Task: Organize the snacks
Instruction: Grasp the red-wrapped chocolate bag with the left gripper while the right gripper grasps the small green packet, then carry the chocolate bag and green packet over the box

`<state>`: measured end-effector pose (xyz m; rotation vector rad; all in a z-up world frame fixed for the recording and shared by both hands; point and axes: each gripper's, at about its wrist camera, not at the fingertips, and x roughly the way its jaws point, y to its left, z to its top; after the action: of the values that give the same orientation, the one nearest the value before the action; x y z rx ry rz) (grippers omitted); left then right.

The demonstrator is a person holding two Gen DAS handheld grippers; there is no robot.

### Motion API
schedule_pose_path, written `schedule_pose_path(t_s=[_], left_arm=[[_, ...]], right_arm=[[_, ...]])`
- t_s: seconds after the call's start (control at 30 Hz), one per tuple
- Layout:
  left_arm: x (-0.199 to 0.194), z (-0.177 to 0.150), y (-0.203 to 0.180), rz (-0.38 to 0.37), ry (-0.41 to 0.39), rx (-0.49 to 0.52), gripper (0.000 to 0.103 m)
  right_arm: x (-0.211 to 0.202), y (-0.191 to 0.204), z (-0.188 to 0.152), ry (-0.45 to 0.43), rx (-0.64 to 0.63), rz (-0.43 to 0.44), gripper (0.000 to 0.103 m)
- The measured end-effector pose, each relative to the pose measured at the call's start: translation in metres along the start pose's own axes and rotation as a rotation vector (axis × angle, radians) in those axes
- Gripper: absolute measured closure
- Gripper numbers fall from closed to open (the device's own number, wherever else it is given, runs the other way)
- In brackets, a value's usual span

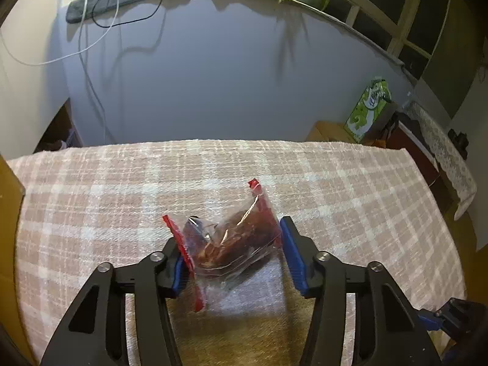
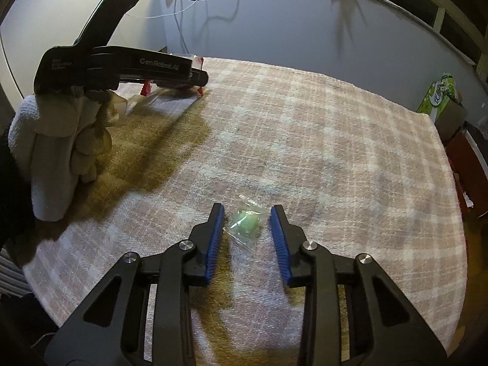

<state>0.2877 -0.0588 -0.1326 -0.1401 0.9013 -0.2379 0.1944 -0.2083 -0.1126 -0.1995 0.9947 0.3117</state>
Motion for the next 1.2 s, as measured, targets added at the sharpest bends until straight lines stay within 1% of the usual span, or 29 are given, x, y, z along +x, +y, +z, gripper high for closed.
schedule_pose_path(t_s=[0.3, 0.63, 0.87, 1.07, 1.2], left_arm=[[-0.011, -0.006, -0.002, 0.003, -0.011, 0.013, 0.054], [-0.036, -0.014, -0.007, -0.010, -0.042, 0.023, 0.054], [-0.071, -0.021, -0.006, -0.010, -0.094, 0.032, 0.054], [-0.105, -0.028, 0.002, -0.007, -0.142, 0.025, 0.054], [-0.125, -0.032, 0.011, 0.014, -0.174, 0.024, 0.054]], right_arm=[[-0.001, -0.006, 0.001, -0.011, 0.049, 0.042, 0.077], [-0.013, -0.004, -0.002, -0.034, 0.061, 0.050, 0.078], [-0.029, 0.007, 0.005, -0.063, 0.046, 0.066, 0.078], [-0.046, 0.027, 0.018, -0.098, 0.013, 0.094, 0.078], [-0.053, 0.044, 0.030, -0.123, -0.014, 0.121, 0.078]])
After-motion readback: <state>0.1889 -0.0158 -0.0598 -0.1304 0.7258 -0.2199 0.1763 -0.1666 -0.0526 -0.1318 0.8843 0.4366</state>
